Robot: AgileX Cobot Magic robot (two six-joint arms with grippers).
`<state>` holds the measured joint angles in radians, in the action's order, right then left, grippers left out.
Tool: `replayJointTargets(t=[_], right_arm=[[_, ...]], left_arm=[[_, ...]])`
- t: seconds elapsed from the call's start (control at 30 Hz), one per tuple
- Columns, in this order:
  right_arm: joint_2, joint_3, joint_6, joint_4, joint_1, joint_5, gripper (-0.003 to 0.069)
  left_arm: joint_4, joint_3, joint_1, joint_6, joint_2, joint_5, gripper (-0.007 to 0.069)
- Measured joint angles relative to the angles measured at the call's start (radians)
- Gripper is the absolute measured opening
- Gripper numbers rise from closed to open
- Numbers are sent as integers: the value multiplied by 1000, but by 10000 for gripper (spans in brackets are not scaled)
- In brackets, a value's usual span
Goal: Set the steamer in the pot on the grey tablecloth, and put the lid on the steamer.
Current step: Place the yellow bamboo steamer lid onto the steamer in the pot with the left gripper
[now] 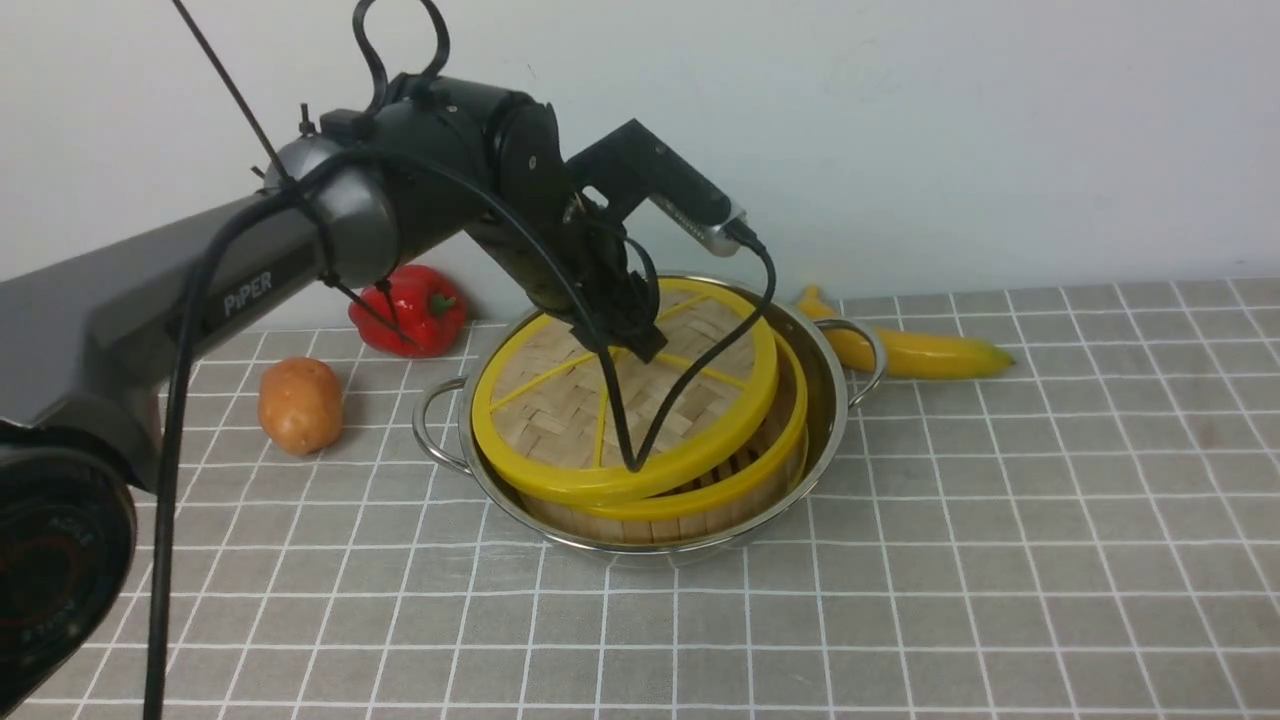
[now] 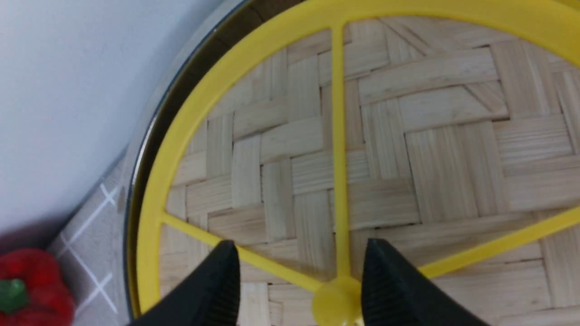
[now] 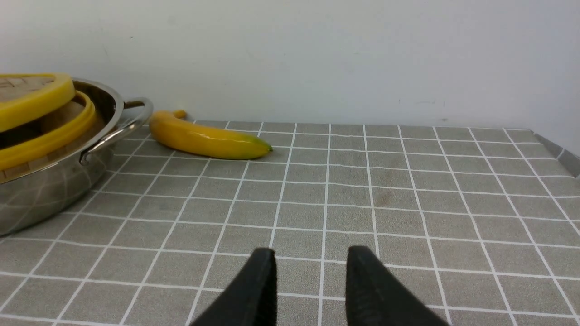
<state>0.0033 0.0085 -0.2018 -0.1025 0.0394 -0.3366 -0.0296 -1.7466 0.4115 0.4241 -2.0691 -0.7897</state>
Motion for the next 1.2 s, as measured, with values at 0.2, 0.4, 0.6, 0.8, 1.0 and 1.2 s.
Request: replayJointTargets(t=[0.2, 0.4, 0.6, 0.8, 1.0, 1.2], right_arm=[[0, 0, 0, 0, 0, 0, 243], [0, 0, 0, 0, 0, 0, 243], [0, 0, 0, 0, 0, 0, 243], [0, 0, 0, -1, 0, 0, 243], [0, 0, 0, 0, 0, 0, 243], [0, 0, -1, 0, 0, 0, 243]], left_arm=[[0, 0, 0, -34, 0, -31, 345], [3, 0, 0, -68, 0, -55, 262], [22, -1, 1, -69, 0, -55, 106], [53, -2, 3, -18, 0, -54, 107], [74, -3, 20, 33, 1, -53, 107], [75, -3, 30, 40, 1, -49, 107]])
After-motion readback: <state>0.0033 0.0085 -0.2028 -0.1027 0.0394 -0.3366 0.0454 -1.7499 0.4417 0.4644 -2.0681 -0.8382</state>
